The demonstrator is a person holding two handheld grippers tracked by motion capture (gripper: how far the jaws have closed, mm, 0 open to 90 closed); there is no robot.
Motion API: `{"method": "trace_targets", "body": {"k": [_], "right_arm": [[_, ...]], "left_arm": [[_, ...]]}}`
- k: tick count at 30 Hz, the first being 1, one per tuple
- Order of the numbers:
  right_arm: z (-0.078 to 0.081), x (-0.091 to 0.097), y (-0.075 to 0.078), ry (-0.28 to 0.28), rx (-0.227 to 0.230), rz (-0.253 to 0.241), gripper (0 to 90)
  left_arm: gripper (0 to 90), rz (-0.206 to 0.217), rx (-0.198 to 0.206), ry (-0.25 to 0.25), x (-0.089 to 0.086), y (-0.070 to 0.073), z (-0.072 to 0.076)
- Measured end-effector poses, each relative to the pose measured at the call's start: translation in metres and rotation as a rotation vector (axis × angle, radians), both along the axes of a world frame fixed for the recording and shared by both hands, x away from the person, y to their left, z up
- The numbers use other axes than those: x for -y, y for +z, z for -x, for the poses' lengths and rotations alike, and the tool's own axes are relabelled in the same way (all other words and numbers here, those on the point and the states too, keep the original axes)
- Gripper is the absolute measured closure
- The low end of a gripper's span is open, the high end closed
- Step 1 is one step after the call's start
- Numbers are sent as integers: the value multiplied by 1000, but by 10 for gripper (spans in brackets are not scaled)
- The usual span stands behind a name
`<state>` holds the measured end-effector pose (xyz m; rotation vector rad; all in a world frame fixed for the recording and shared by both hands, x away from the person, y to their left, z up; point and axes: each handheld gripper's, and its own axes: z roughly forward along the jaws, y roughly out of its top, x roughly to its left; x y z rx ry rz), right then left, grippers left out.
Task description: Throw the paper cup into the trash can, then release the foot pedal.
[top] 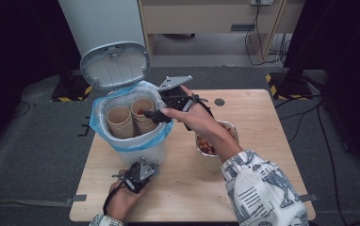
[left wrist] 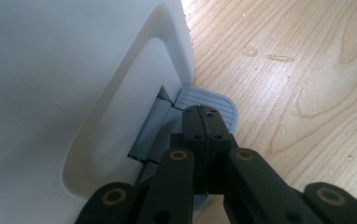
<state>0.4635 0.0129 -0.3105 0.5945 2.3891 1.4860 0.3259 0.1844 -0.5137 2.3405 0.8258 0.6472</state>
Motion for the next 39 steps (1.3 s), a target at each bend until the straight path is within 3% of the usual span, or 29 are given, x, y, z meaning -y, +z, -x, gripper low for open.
{"method": "trace_targets", "body": {"k": [19, 25, 29, 30, 33, 37, 38, 39], "right_arm": [[-7, 39, 5, -97, -15, -23, 65], [-11, 63, 7, -151, 0, -30, 62], [-15, 85, 8, -200, 6, -37, 61], [-17, 98, 7, -231, 4, -42, 61], [-19, 114, 5, -266, -1, -47, 61], [-20, 130, 1, -295, 0, -37, 61], [-20, 140, -1, -316, -4, -33, 61], [-20, 140, -1, -316, -4, -33, 61]], "left_arm": [[897, 10, -1, 6, 0, 0, 0], [892, 14, -1, 5, -1, -1, 0], [756, 23, -5, 19, -3, 1, 2], [727, 42, -15, 31, -4, 2, 4], [672, 54, -17, 35, -5, 4, 8], [578, 100, -23, 47, -7, 10, 19], [545, 134, -28, 61, -10, 14, 24], [505, 134, -28, 61, -10, 14, 24]]}}
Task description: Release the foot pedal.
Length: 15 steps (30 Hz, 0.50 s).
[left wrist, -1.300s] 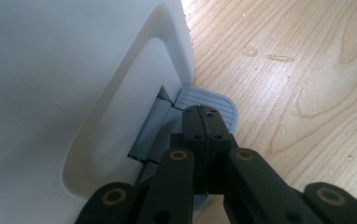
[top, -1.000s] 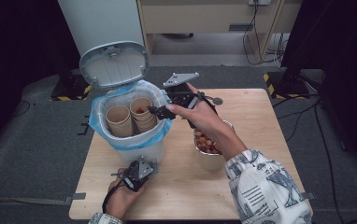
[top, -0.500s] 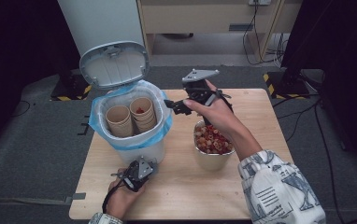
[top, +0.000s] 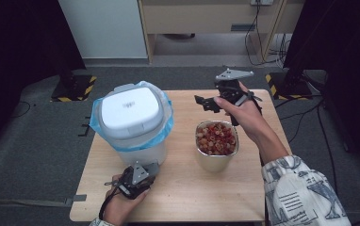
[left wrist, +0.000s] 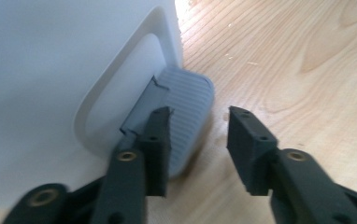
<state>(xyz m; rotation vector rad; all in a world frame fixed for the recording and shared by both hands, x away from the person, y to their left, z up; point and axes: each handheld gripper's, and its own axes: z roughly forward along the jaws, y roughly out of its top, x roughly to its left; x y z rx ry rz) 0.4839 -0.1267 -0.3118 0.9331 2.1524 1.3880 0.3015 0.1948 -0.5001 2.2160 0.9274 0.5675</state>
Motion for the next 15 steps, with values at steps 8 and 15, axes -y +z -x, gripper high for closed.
{"method": "trace_targets", "body": {"k": [8, 15], "right_arm": [[-2, 39, -17, -79, -22, 17, 57], [-1, 63, -28, -128, -25, 22, 56]], "left_arm": [[334, 85, -18, 41, -10, 6, 9], [267, 107, -26, 80, -28, 9, 12]]}}
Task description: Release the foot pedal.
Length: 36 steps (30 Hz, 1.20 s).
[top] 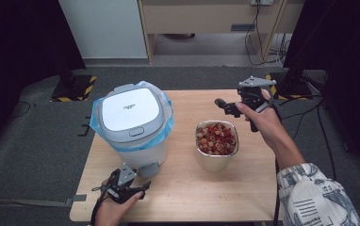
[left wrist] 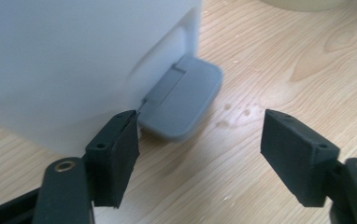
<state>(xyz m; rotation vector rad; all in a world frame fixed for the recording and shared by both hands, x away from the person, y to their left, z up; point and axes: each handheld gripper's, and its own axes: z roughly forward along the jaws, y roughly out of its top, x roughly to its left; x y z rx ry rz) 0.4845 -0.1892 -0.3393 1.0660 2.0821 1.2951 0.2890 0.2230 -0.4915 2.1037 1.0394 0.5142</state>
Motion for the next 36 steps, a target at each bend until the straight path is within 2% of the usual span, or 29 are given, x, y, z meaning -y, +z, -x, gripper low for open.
{"method": "trace_targets", "body": {"k": [5, 13, 18, 22, 28, 33, 36], "right_arm": [[6, 18, -11, -35, 4, 5, 64], [21, 48, -38, -69, 5, 33, 65], [32, 64, -58, -95, -6, 43, 66], [41, 75, -79, -122, -26, 52, 65], [53, 90, -110, -157, -69, 57, 68], [60, 101, -137, -188, -140, 66, 70], [64, 104, -153, -198, -185, 70, 71]], "left_arm": [[225, 41, -5, 53, -21, 0, -2], [159, 29, -10, 93, -38, -3, -4], [119, 43, -12, 159, -60, -7, -7], [111, 37, -18, 196, -67, -8, -11], [105, 16, -28, 232, -71, -14, -20], [106, -14, -49, 247, -73, -21, -30], [105, -12, -56, 264, -77, -23, -36]]}}
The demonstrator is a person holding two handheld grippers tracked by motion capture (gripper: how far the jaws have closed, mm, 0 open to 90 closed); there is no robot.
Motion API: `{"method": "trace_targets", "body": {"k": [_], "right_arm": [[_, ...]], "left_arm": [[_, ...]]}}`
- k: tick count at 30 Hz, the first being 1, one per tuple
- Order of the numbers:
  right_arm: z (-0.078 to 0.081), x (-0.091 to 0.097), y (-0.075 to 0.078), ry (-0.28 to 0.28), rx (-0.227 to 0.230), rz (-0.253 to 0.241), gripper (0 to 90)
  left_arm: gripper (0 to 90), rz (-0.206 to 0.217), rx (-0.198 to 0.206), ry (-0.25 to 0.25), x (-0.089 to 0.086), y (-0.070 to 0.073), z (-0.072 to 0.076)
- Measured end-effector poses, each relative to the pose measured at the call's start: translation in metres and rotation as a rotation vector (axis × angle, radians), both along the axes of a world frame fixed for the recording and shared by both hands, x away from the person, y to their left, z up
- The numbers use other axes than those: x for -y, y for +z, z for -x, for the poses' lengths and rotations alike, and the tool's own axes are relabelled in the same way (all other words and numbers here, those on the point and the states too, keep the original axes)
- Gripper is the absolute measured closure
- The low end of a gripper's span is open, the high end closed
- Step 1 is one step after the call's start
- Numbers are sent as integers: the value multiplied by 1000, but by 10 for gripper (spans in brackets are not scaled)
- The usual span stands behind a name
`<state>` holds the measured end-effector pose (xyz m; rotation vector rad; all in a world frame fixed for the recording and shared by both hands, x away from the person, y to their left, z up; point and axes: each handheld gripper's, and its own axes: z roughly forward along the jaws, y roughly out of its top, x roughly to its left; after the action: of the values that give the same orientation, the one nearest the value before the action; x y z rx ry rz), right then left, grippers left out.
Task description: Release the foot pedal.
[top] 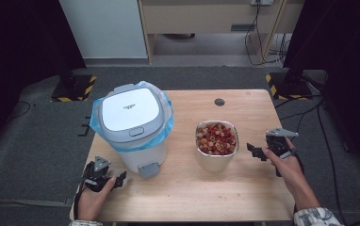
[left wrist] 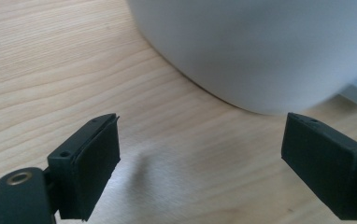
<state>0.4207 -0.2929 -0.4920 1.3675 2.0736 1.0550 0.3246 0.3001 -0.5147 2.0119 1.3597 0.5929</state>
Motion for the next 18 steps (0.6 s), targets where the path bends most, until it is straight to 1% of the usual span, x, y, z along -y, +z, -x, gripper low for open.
{"method": "trace_targets", "body": {"k": [1, 3, 4, 5, 8, 9, 10, 11, 13, 14, 16, 18], "right_arm": [[0, 1, -4, 0, -7, 7, 72], [2, 2, -13, -12, -22, 5, 75], [2, 2, -19, -22, -41, 10, 77], [2, 2, -23, -25, -48, 14, 80], [2, -1, -33, -33, -79, 21, 78], [2, -2, -35, -32, -93, 38, 77], [1, -3, -37, -30, -98, 49, 77], [1, -5, -38, -33, -104, 52, 77], [2, -8, -41, -27, -105, 50, 78], [2, -9, -44, -23, -116, 51, 72], [3, -11, -47, -32, -85, 76, 71], [4, -12, -47, -29, -84, 87, 69]], "left_arm": [[105, 1, 2, 12, -2, -1, -2], [106, -4, -5, 21, -5, -4, -5], [107, -6, -8, 22, -6, -5, -7], [110, -7, -10, 22, -7, -6, -8], [110, -22, -21, 24, -8, -10, -13], [109, -26, -27, 23, -8, -11, -15], [108, -33, -34, 22, -8, -12, -16], [108, -39, -40, 22, -9, -14, -17], [98, -25, -43, 24, -11, -15, -18], [94, -20, -42, 25, -11, -16, -19], [83, -8, -39, 28, -12, -17, -19], [72, -4, -33, 28, -13, -18, -19]]}}
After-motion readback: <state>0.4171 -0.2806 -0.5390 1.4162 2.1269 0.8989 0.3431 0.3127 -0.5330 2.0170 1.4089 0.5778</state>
